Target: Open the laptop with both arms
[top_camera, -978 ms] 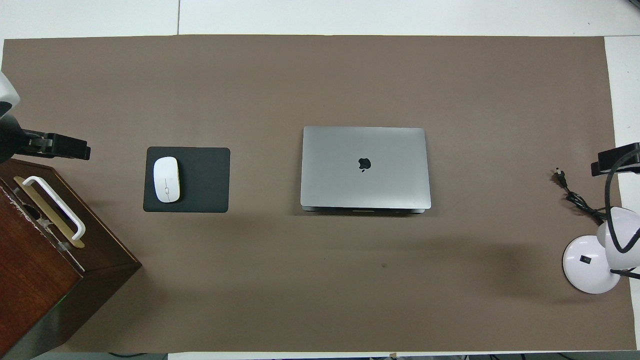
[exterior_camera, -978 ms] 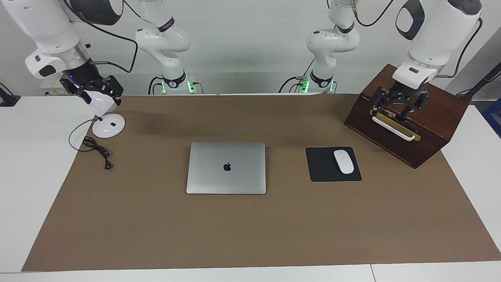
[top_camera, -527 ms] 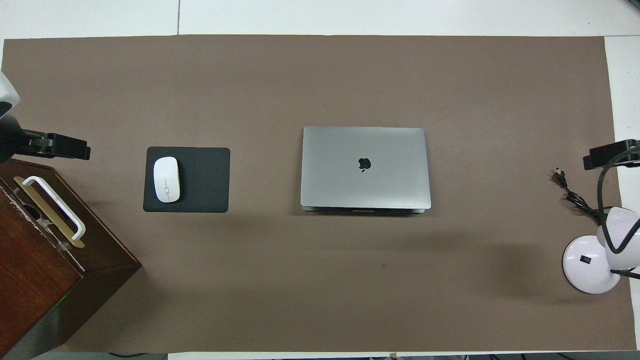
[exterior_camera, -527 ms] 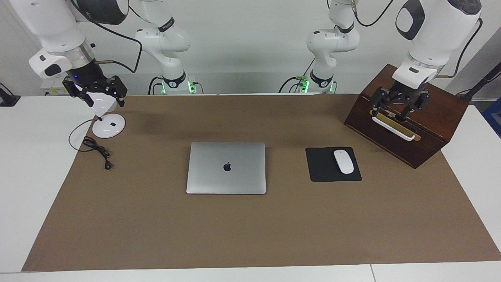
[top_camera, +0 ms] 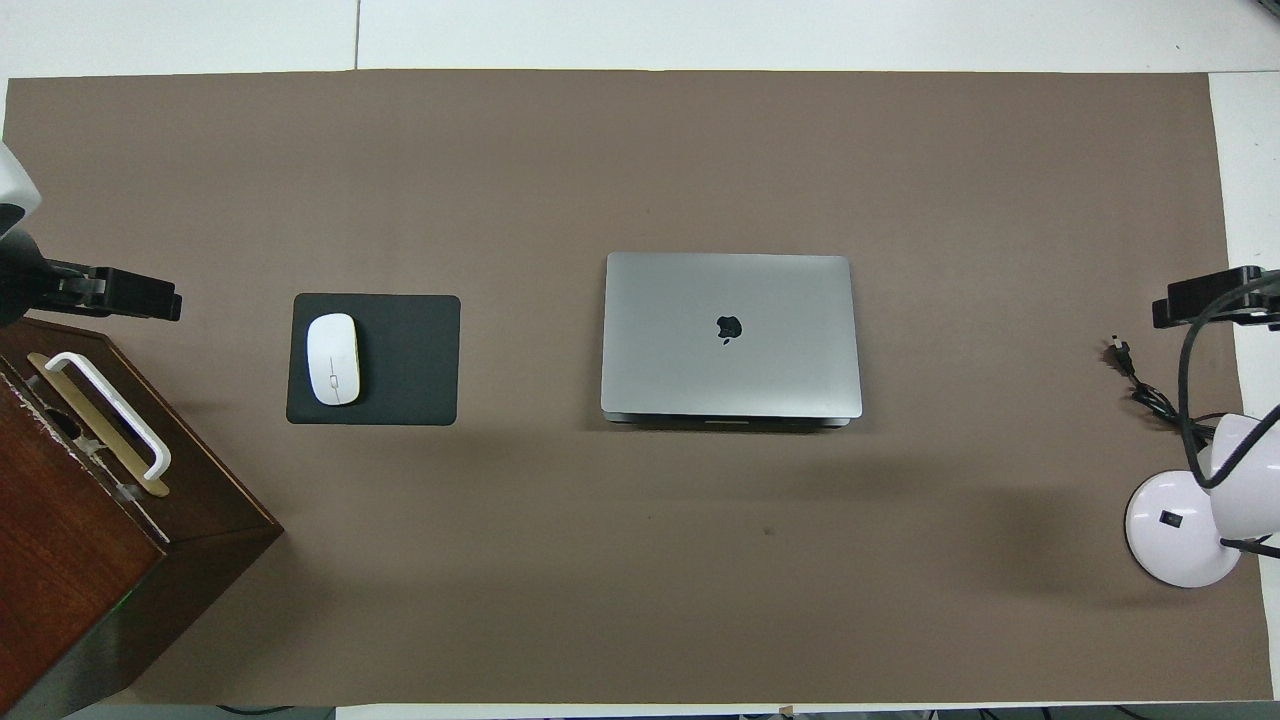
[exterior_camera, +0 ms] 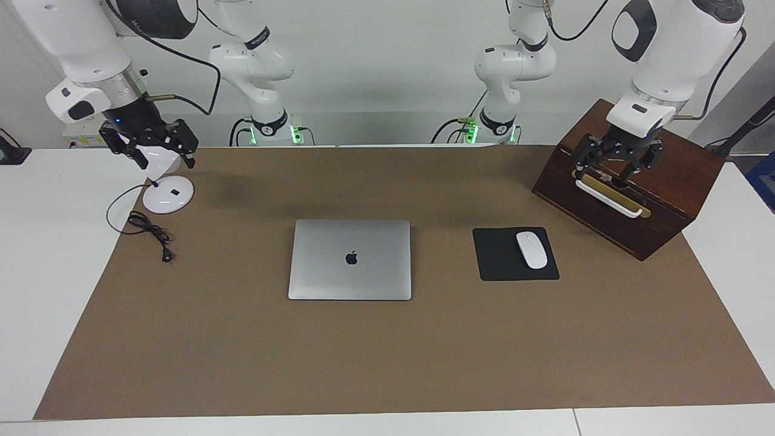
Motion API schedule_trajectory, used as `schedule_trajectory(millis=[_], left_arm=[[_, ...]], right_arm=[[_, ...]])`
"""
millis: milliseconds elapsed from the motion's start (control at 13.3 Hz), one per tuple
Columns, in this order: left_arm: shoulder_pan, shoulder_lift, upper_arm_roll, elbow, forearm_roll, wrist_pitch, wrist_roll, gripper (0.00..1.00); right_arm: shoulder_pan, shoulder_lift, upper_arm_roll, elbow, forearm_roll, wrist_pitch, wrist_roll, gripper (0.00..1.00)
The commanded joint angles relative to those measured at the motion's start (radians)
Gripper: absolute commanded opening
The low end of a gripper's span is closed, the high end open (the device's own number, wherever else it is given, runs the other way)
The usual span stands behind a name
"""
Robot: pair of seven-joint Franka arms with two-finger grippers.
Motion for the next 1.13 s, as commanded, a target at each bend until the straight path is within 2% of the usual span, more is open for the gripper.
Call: schedule_trajectory(millis=[0, 150, 451, 752, 827, 903, 978, 1053], left_arm=[[-0.011, -0.016, 0.005, -0.009, 0.013, -0.001, -0.015, 1.0], [-0.011, -0.016, 0.005, -0.009, 0.013, -0.004, -0.015, 1.0], [-0.011, -0.019, 0.005, -0.009, 0.013, -0.011, -0.015, 1.0], [-0.011, -0.021, 0.005, -0.014, 0.013, -0.002, -0.028, 1.0], [-0.011, -0.022, 0.005, -0.025, 0.013, 0.007, -0.029, 0.95], [-0.014, -0.023, 0.005, -0.031, 0.015, 0.03, -0.012, 0.71], [-0.038, -0.023, 0.002, -0.042, 0.015, 0.077, 0.024, 0.39], [-0.107, -0.012, 0.003, -0.037, 0.019, 0.173, 0.122, 0.64]], right_arm=[[-0.004, -0.024, 0.004, -0.05, 0.035, 0.038, 0.053, 1.0], [-0.014, -0.039, 0.004, -0.09, 0.115, 0.046, 0.087, 1.0], [-0.022, -0.097, -0.003, -0.215, 0.218, 0.15, 0.108, 1.0], [-0.024, -0.159, -0.003, -0.344, 0.317, 0.251, 0.211, 1.0], [-0.015, -0.173, -0.003, -0.378, 0.348, 0.285, 0.246, 1.0], [-0.01, -0.186, 0.003, -0.406, 0.364, 0.318, 0.29, 1.0], [0.005, -0.197, 0.006, -0.427, 0.374, 0.348, 0.333, 1.0], [0.034, -0.211, 0.006, -0.453, 0.396, 0.378, 0.384, 1.0]])
